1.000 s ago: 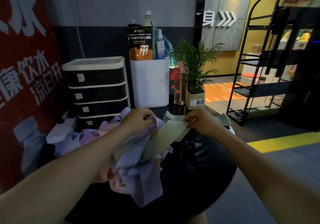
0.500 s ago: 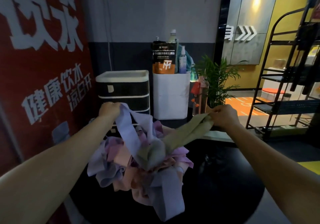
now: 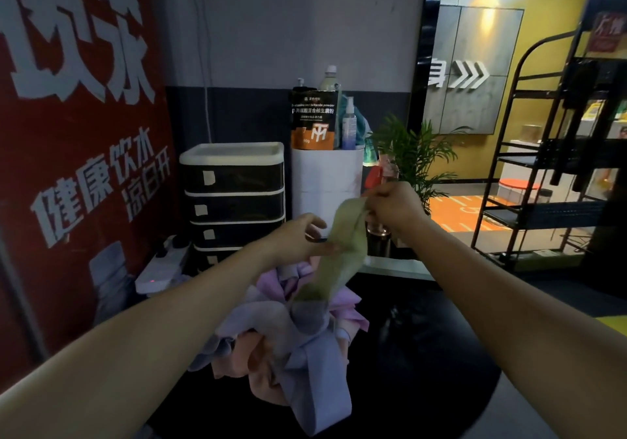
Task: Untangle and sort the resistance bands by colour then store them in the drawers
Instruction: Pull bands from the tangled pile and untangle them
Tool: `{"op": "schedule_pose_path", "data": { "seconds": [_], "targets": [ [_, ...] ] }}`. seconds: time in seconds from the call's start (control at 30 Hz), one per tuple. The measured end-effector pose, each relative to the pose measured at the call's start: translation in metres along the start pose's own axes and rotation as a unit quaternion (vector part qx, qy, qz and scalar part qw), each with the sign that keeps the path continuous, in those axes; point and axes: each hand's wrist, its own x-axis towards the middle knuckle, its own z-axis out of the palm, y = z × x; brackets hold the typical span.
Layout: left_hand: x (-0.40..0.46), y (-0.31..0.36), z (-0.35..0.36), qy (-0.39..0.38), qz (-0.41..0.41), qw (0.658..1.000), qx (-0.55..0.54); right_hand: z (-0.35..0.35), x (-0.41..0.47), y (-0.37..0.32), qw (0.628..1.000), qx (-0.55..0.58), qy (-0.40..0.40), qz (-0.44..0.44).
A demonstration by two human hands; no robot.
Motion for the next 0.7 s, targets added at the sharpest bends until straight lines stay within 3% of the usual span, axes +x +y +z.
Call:
{"op": "schedule_pose_path", "data": {
  "seconds": [0.17, 0.37, 0.57, 0.7],
  "targets": [
    [0.015, 0.015, 0.001, 0.048, 0.021, 0.997, 0.052, -0.001, 0.007, -0.035, 0.997, 0.072, 0.001, -0.021],
    [0.009, 0.035, -0.028, 0.122, 0.015, 0.991, 0.049, -0.018, 0.027, -0.062, 0.988, 0.07, 0.095, -0.097],
    [0.017, 0.05, -0.058, 0.169, 0.065, 0.983, -0.008, -0.028, 0.043, -0.06, 0.986, 0.001, 0.109, -0.124],
    [0.028, 0.044, -0.073, 0.166, 0.065, 0.976, -0.126, -0.036, 0.038, -0.042, 0.996, -0.008, 0.039, -0.084]
  ]
}}
